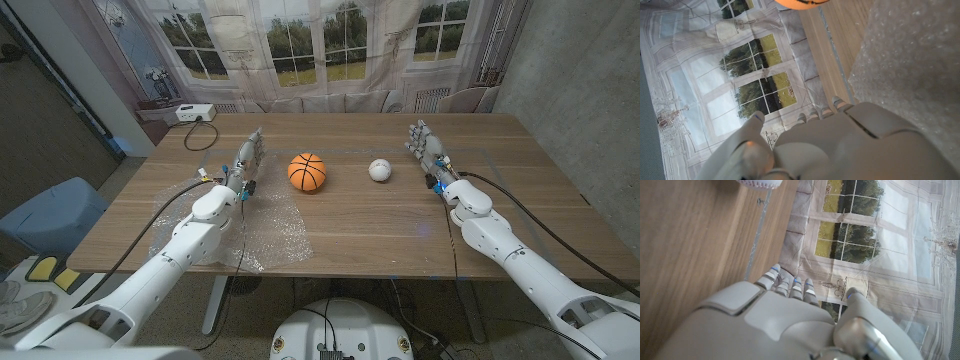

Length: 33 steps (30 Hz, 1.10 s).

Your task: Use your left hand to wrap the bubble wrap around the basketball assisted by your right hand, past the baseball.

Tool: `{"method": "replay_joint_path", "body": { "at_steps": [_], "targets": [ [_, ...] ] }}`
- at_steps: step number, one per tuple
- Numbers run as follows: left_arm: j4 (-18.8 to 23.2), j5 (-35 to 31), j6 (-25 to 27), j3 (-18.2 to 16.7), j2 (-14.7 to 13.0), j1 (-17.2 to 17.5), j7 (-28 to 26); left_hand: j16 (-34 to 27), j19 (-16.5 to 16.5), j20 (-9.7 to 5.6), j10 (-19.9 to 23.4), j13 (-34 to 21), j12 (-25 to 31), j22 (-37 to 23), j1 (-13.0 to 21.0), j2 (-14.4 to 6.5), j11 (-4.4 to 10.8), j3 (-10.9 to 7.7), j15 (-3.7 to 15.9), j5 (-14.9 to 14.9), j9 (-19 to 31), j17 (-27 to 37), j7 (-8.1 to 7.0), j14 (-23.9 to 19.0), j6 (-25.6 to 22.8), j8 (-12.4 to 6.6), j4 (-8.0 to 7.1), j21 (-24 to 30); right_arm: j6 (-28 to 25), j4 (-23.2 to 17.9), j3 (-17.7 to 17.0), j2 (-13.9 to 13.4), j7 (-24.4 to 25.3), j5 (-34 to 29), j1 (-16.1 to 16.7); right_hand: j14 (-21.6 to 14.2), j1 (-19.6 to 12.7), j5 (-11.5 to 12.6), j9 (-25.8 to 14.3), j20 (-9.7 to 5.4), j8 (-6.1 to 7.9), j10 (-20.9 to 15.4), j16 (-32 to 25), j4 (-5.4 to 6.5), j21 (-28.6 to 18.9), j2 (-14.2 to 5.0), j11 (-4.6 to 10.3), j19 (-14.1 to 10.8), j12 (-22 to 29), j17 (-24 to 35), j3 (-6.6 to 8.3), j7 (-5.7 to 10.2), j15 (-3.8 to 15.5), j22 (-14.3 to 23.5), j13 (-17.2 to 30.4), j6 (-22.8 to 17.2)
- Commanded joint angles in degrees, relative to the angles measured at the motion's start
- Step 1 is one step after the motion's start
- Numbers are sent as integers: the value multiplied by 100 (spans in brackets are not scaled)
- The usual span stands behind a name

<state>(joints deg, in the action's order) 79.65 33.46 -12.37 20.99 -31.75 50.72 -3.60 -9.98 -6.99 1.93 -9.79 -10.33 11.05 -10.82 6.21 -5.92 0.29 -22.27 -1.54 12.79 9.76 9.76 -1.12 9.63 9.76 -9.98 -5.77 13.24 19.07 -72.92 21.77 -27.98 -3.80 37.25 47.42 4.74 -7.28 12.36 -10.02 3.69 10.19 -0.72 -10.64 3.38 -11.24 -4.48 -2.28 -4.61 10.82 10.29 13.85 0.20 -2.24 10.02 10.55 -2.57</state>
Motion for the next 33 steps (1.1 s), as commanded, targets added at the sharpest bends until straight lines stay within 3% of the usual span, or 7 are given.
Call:
{"method": "replay_joint_path", "body": {
  "at_steps": [1, 9, 13, 17, 20, 28, 33],
  "targets": [
    [1385, -760, 972, -24, -371, 350, -1530, -75, 76, 15, -580, -17, 84, -25, 133, -10, 28, -61, 23, 15, 8, 15, -21, 542, 757, -47, 53, 60, 295, 312, 79, 150, -316, -37, -204, 39, -40, 33, -23, -13, 33, -4, -34, 7, -40, -6, -25, -32, 29, 21, 31, -1, -5, 27, 7, -10],
    [2092, -1370, 1985, 83, -547, 420, -2342, -156, 324, 292, -177, -31, 178, -10, 589, 132, 81, -161, -89, -111, 24, 22, -375, -42, 285, -170, 519, 84, 499, 1072, 191, 379, -873, 25, -607, 45, -38, 35, -23, -15, 35, -9, -30, 3, -38, -3, -42, -28, 29, 21, 28, 2, -3, 26, 7, -5],
    [2621, -1771, 2838, 152, -672, 491, -2857, -205, 403, 416, 140, -62, 268, -30, 846, 232, 152, -206, -217, -189, 38, 51, -426, -386, -38, -226, 806, 90, 584, 1289, 192, 431, -1082, 75, -712, 45, -37, 36, -23, -12, 33, -10, -30, 1, -37, -2, -44, -25, 29, 20, 27, 11, -5, 26, 7, 2],
    [3141, -2186, 4031, 300, -772, 457, -3281, -267, 480, 587, 360, -94, 334, -50, 1065, 274, 75, -264, -322, -229, 48, 94, -503, -671, -235, -252, 1032, 111, 688, 1452, 159, 457, -1258, 139, -763, 44, -36, 37, -23, -11, 35, -7, -30, -1, -36, -2, -48, -24, 27, 20, 26, 13, -6, 26, 7, 2],
    [3380, -2252, 4724, 342, -816, 394, -3310, -285, 623, 718, 528, -117, 387, -60, 1215, 324, 33, -296, -280, -250, 55, 117, -588, -796, -396, -276, 1192, 160, 749, 1539, 139, 463, -1355, 169, -782, 38, -36, 38, -23, -9, 36, -15, -32, -2, -38, -1, -54, -27, 30, 20, 25, 10, -9, 26, 7, -1],
    [3676, -2246, 6298, 694, -1114, -180, -2712, -321, 1046, 872, 802, -153, 457, -61, 1666, 432, -153, -388, -224, -234, 69, 130, -458, -1099, -656, -300, 1525, 292, 787, 1672, 110, 495, -1505, 243, -791, 33, -35, 39, -23, -8, 39, -24, -33, -6, -40, 0, -57, -33, 32, 19, 24, 11, -13, 26, 7, -3],
    [3581, -2353, 6854, 1024, -1175, -599, -2469, -376, 1383, 1014, 1089, -173, 528, -60, 2077, 598, -111, -416, -128, -213, 75, 134, -751, -1455, -972, -342, 1598, 384, 798, 1668, 74, 473, -1522, 272, -756, 31, -35, 40, -23, -8, 41, -28, -33, -9, -39, 1, -60, -33, 33, 18, 23, 17, -9, 26, 7, -7]
  ]
}}
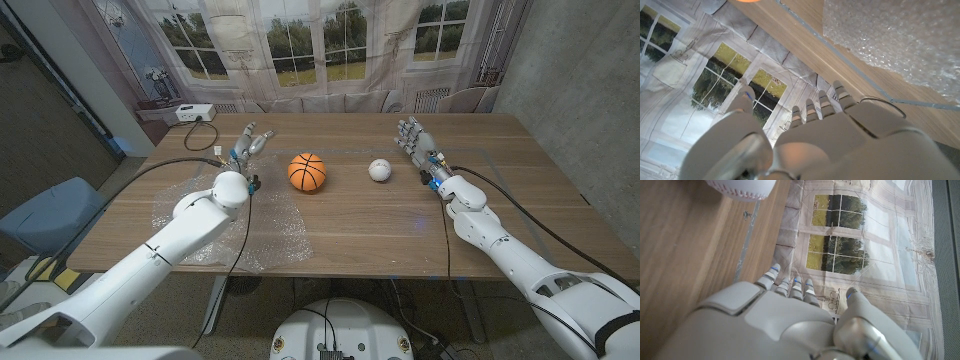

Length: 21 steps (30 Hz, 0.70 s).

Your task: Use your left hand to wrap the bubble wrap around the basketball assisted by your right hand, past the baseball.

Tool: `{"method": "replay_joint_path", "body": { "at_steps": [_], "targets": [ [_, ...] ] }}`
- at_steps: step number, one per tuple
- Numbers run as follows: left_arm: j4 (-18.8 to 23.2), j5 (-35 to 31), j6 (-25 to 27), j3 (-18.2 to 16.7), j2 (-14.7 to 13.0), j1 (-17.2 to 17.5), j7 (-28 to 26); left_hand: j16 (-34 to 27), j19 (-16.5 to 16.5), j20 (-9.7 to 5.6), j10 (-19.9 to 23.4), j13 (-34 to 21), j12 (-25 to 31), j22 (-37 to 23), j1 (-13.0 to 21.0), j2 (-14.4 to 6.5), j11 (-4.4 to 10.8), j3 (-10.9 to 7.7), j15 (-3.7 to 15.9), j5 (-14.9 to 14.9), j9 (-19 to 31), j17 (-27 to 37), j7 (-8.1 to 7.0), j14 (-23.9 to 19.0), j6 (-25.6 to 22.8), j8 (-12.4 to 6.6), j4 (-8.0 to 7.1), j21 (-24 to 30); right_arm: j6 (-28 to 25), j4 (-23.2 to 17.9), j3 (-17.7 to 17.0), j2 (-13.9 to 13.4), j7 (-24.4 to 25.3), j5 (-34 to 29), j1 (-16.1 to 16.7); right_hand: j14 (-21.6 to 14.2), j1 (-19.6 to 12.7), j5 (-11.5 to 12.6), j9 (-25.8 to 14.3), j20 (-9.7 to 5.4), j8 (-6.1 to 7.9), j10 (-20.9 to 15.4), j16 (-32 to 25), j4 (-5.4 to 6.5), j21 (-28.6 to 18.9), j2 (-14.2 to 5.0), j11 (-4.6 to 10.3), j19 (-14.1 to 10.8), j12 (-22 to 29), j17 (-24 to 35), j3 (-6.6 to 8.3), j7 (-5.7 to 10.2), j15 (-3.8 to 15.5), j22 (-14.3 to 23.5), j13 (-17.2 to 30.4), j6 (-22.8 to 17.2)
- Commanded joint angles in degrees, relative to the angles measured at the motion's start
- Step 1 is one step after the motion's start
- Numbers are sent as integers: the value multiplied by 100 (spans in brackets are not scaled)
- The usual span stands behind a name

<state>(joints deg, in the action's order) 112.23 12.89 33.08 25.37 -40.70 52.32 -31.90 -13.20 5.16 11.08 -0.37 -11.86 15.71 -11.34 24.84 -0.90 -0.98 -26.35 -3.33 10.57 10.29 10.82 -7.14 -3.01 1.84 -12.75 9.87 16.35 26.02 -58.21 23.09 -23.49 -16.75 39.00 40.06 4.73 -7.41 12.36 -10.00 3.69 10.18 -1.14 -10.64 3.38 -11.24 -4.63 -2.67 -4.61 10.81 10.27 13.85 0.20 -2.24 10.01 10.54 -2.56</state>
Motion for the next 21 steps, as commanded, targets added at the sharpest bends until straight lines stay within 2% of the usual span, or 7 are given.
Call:
{"method": "replay_joint_path", "body": {
  "at_steps": [1, 5, 10, 13, 16, 18, 21],
  "targets": [
    [300, -345, 2412, 687, -300, -858, 407, -54, 186, 104, 180, -22, 69, -9, 248, 119, -1, -4, 56, 11, 22, 29, -156, -211, -227, -74, 33, 75, 103, 191, -68, 22, -227, 109, -12, 32, -21, 40, -24, -7, 42, 12, -33, -9, -40, 15, -27, -34, 34, 20, 23, 17, -10, 28, 8, -8],
    [193, -478, 2796, 1035, -345, -1242, 644, -51, 210, 110, 217, -26, 74, -9, 324, 174, -14, 7, 45, 21, 24, 32, -98, -241, -254, -67, 36, 75, 131, 194, -80, 7, -241, 106, 0, 30, -20, 41, -24, -8, 42, 8, -33, -11, -39, 16, -28, -33, 34, 20, 22, 18, -14, 28, 8, -6],
    [78, -612, 3161, 1420, -400, -1645, 922, -36, 284, 103, 249, -34, 70, -9, 497, 264, -33, 18, 33, 49, 28, 37, -283, -276, -416, -96, 39, 85, 97, 104, -104, -31, -176, 108, 50, 32, -19, 41, -24, -5, 43, 9, -31, -13, -39, 16, -27, -33, 33, 20, 21, 19, -20, 28, 9, -5],
    [-14, -689, 3355, 1638, -422, -1865, 1073, -25, 348, 71, 281, -46, 71, -8, 598, 377, -7, 60, 65, 71, 32, 42, -166, -301, -488, -93, 28, 96, 87, 53, -121, -51, -139, 113, 84, 30, -18, 42, -24, -7, 42, 12, -32, -14, -39, 16, -41, -32, 31, 20, 21, 18, -18, 28, 9, -3],
    [-98, -717, 3388, 1776, -473, -2008, 1229, -49, 487, -115, 419, -57, 108, -7, 721, 488, 111, 111, 237, 98, 38, 43, -94, -438, -636, -107, 5, 132, 102, 41, -133, -53, -134, 124, 105, 30, -18, 42, -24, -6, 43, 6, -31, -15, -40, 15, -42, -35, 33, 19, 20, 18, -18, 28, 9, -4],
    [-181, -806, 3569, 1994, -488, -2196, 1339, -51, 736, -409, 548, -61, 131, 1, 876, 553, 214, 157, 367, 131, 45, 30, -1, -559, -851, -133, -21, 204, 121, 61, -133, -47, -142, 122, 108, 28, -17, 42, -24, -5, 44, 9, -32, -16, -39, 15, -39, -34, 31, 19, 20, 20, -22, 28, 9, -7],
    [-301, -895, 3736, 2237, -484, -2401, 1470, -53, 768, -445, 672, -62, 159, 9, 976, 585, 237, 187, 452, 148, 48, 20, 109, -642, -985, -146, -32, 197, 156, 123, -126, -26, -175, 117, 87, 28, -17, 43, -24, -5, 44, 12, -31, -17, -39, 14, -36, -33, 30, 19, 20, 21, -17, 28, 9, -6]
  ]
}}
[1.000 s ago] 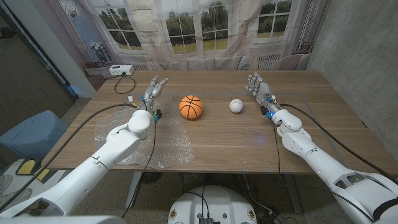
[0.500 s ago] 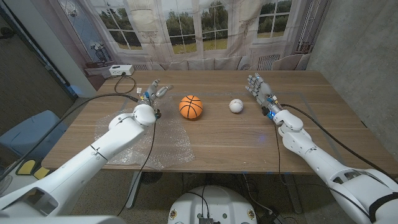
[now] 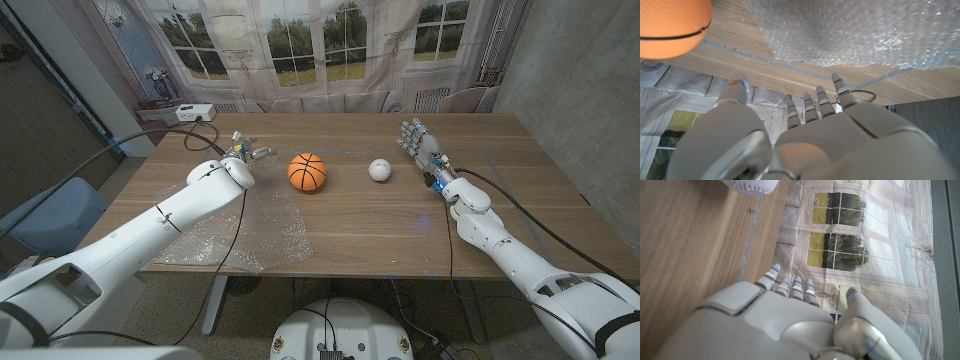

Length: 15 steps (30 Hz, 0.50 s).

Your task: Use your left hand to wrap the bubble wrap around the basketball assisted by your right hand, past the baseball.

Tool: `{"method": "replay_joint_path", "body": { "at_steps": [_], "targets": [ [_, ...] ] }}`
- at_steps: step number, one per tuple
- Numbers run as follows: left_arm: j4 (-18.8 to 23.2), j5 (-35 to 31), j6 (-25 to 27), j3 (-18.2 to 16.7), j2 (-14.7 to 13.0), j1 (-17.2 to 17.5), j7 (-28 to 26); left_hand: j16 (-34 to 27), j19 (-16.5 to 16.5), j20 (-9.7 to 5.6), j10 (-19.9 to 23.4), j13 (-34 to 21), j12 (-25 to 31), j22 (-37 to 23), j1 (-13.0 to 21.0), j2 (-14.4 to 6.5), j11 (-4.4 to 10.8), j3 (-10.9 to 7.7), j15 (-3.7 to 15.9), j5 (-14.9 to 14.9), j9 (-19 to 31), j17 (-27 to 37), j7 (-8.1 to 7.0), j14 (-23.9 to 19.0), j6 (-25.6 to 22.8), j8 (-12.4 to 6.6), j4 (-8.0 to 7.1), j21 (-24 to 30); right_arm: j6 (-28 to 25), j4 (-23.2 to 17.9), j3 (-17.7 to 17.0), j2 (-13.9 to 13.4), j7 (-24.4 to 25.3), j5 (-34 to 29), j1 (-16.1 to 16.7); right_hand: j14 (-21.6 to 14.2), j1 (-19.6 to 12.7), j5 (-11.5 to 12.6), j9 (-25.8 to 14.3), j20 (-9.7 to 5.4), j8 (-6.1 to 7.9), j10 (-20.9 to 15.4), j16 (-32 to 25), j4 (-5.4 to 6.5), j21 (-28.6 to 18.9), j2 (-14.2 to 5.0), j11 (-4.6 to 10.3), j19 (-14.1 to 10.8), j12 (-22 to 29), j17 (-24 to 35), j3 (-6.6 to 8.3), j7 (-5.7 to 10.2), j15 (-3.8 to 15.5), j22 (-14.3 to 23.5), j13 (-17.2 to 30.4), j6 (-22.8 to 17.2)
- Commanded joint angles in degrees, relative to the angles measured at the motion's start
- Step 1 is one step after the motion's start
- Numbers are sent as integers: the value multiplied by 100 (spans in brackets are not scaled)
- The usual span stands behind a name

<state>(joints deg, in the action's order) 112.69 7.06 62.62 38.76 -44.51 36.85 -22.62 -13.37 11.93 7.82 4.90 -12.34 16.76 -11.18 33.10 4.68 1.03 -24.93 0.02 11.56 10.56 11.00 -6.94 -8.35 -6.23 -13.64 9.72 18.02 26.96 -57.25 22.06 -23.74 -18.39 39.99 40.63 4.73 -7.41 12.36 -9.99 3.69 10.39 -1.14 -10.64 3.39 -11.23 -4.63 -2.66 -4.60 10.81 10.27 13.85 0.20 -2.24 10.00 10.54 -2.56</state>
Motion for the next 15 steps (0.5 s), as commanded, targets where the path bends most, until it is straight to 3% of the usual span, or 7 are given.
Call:
{"method": "replay_joint_path", "body": {
  "at_steps": [1, 4, 11, 15],
  "targets": [
    [-401, -345, 835, 984, -92, -926, 581, -37, 89, -119, 184, -14, 66, -6, 162, 34, 37, 54, 121, 52, 22, 1, 86, -125, -184, -52, -21, 26, 46, 22, -29, 12, 9, 31, 33, 27, -17, 43, -25, -4, 23, 10, -32, -18, -38, 14, -37, -31, 30, 20, 20, 25, -19, 28, 9, -7],
    [-568, -369, 817, 1133, -89, -1064, 723, -24, 50, -149, 225, -16, 66, -3, 204, 61, 53, 89, 179, 62, 20, -6, 22, -149, -63, 27, -38, -3, 50, 66, -25, 42, 3, 35, 6, 25, -16, 43, -25, -5, 25, 8, -32, -19, -38, 13, -42, -32, 30, 20, 20, 28, -20, 28, 9, -10],
    [-906, -537, 983, 1605, 16, -1410, 946, 31, -11, -229, 305, -18, 63, 5, 258, 126, 122, 176, 240, 92, 15, -25, 102, -133, -99, 69, -74, -57, 86, 127, -7, 68, 14, -9, -45, 29, -15, 44, -25, 0, 24, 12, -29, -22, -37, 13, -29, -29, 28, 20, 18, 36, -27, 28, 9, -7],
    [-1082, -530, 839, 1629, 71, -1431, 1028, 39, -12, -234, 311, -19, 57, 6, 269, 139, 136, 196, 260, 99, 15, -29, 120, -140, -93, 84, -80, -64, 92, 136, -8, 69, 28, -18, -50, 28, -14, 44, -25, 1, 25, 7, -29, -23, -37, 12, -34, -29, 29, 20, 18, 33, -33, 28, 9, -10]
  ]
}}
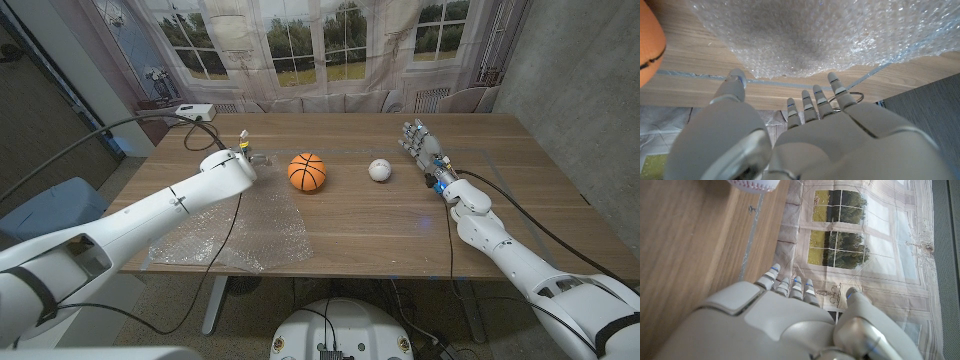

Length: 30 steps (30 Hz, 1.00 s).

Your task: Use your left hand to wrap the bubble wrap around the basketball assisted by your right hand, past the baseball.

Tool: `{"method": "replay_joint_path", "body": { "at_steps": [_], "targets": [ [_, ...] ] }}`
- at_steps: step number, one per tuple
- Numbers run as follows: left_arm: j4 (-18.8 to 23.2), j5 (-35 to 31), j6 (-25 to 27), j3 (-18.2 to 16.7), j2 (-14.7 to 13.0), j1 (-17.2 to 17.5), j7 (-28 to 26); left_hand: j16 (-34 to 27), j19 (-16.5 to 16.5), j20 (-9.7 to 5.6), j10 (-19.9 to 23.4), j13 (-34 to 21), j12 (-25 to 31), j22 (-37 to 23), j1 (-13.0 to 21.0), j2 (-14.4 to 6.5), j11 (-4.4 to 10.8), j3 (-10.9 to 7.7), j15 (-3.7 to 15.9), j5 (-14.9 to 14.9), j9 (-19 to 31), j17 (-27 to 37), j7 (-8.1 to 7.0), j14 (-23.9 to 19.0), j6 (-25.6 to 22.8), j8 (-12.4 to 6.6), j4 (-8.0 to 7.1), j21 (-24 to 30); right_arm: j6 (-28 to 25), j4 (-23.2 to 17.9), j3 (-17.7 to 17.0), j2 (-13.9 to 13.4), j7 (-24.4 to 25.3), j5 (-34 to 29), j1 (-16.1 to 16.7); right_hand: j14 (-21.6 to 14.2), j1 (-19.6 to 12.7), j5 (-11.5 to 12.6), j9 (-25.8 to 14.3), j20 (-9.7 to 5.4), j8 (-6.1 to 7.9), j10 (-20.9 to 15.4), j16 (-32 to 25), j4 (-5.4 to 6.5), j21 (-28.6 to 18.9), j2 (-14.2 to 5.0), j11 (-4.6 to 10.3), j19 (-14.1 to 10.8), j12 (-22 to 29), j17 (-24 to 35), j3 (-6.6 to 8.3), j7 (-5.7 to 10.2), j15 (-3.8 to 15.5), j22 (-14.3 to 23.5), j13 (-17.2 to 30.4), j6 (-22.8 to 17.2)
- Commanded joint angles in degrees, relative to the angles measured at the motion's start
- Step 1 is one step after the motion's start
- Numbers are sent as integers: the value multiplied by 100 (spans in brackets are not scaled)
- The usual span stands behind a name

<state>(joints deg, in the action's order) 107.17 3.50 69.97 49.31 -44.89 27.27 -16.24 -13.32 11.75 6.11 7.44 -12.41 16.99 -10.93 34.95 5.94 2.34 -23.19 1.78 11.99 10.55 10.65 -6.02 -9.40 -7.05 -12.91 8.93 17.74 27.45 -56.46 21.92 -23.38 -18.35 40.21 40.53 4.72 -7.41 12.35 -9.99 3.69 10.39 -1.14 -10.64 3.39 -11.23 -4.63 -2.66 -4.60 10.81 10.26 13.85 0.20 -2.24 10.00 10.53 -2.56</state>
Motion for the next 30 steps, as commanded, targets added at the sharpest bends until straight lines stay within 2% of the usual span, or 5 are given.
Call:
{"method": "replay_joint_path", "body": {
  "at_steps": [1, 7, 18, 25, 30],
  "targets": [
    [-575, -181, 70, 606, 119, -495, 425, 35, 7, -65, 59, -11, 34, -18, 85, 15, 13, 25, 85, 56, 15, 6, 30, -38, -11, 12, -3, -36, 41, 58, 6, 33, 30, -40, -41, 31, -14, 44, -25, 2, 26, 6, -28, -23, -37, 12, -27, -29, 30, 20, 18, 37, -31, 29, 10, -11],
    [-913, -338, 157, 1049, 274, -823, 695, 46, 17, -82, 124, -14, 44, -17, 98, 25, 37, 63, 120, 66, 16, 1, 49, -59, -88, 4, -23, -46, 55, 86, -2, 29, 47, -50, -50, 22, -12, 45, -25, 6, 24, 14, -31, -26, -36, 12, -18, -28, 26, 20, 17, 38, -39, 29, 10, -6],
    [-1220, -497, 185, 1277, 468, -984, 783, -16, 172, -162, 559, -71, 169, -23, 273, -133, 201, 121, 236, 52, 21, 0, 131, -397, -475, -47, -67, -35, 132, 276, -20, 46, -8, -55, -124, 24, -9, 46, -25, 8, 27, 5, -29, -29, -38, 10, -35, -32, 28, 20, 15, 56, -46, 28, 10, -14],
    [-1333, -700, 192, 1344, 584, -920, 571, -319, 777, -438, 1354, -109, 350, -97, 719, -416, 364, 160, 569, -46, 18, 53, 108, -1375, -1353, -193, -16, 207, 162, 446, -29, 72, -75, -47, -218, 19, -8, 47, -25, 11, 26, 3, -31, -31, -37, 8, -32, -30, 28, 21, 15, 67, -46, 28, 10, -12],
    [-1461, -819, 190, 1301, 706, -806, 366, -759, 1292, -551, 2352, -111, 582, -198, 1142, -672, 437, 217, 812, -138, 22, 199, 131, -2272, -2428, -414, 24, 543, 163, 575, -25, 92, -128, -50, -298, 18, -8, 48, -25, 8, 27, 2, -30, -32, -37, 6, -33, -31, 28, 20, 15, 73, -47, 28, 10, -13]
  ]
}}
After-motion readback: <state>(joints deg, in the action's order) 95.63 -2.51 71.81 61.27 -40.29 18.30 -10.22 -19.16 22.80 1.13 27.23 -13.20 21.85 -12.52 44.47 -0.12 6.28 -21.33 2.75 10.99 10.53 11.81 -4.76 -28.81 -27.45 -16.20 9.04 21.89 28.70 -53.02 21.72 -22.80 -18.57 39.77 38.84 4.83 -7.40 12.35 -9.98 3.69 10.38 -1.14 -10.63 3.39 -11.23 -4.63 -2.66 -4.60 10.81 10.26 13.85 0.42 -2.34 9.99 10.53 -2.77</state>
